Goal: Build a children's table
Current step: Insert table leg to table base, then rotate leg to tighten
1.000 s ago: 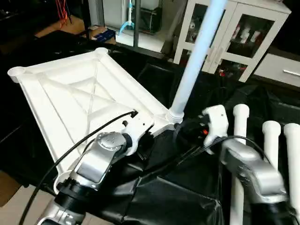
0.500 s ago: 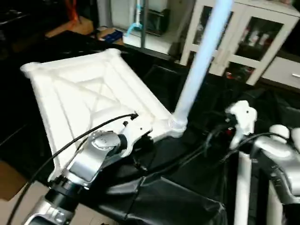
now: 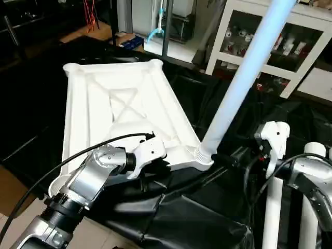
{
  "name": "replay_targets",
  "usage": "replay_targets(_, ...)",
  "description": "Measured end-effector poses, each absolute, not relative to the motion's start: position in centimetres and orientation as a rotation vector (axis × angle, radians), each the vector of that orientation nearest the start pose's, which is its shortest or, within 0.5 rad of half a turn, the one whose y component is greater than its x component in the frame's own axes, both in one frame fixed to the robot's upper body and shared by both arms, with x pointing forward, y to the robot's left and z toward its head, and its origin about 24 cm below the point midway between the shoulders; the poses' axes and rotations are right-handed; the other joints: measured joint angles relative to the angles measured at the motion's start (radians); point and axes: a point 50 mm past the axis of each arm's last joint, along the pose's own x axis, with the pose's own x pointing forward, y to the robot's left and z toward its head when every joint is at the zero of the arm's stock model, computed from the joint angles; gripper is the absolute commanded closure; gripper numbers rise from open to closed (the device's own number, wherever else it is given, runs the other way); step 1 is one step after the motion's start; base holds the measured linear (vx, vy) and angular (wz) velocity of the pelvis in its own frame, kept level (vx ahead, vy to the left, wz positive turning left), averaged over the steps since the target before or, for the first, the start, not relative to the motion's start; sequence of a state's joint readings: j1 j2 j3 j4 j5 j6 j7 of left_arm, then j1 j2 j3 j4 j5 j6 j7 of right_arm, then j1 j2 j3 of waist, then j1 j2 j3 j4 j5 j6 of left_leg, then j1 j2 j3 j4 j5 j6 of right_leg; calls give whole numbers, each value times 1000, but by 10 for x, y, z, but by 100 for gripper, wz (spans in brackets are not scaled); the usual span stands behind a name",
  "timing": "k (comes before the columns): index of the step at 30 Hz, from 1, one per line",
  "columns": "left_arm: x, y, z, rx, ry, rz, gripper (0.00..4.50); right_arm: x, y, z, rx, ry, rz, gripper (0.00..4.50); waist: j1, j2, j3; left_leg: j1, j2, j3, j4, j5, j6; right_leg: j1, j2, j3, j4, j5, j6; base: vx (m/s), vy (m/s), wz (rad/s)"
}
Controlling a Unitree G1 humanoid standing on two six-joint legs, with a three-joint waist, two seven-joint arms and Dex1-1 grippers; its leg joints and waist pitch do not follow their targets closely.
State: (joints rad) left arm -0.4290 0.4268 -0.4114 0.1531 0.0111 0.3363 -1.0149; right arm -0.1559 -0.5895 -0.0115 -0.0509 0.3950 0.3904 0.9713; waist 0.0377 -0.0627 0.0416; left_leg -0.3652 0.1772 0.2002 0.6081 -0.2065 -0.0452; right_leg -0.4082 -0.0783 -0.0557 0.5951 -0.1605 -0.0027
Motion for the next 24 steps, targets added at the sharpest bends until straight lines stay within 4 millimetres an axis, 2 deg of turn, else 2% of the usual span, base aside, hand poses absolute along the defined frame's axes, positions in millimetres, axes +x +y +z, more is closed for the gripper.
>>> replay_targets(5,282,110,56,487,437,-1302,450,259,-211,85,-105,282,989,27,-1,2,0,0,0,0,0,0,0,1,0,0,0,0,-1,0,0,0)
replay_targets(10,280,110,56,484,437,-1334,450,269,-214,88,-162,270,983,27,0,3,0,-1,0,0,0,0,0,0,0,0,0,1,-2,0,0,0)
replay_targets(23,280,109,56,484,436,-1351,450,275,-207,88,-149,285,1089,27,0,3,0,-1,0,0,1,0,0,1,0,0,1,1,-3,0,0,0)
replay_targets(24,280,109,56,483,436,-1352,450,275,-208,87,-145,288,1092,43,0,3,0,-1,0,0,1,0,0,0,0,0,1,1,-3,0,0,0)
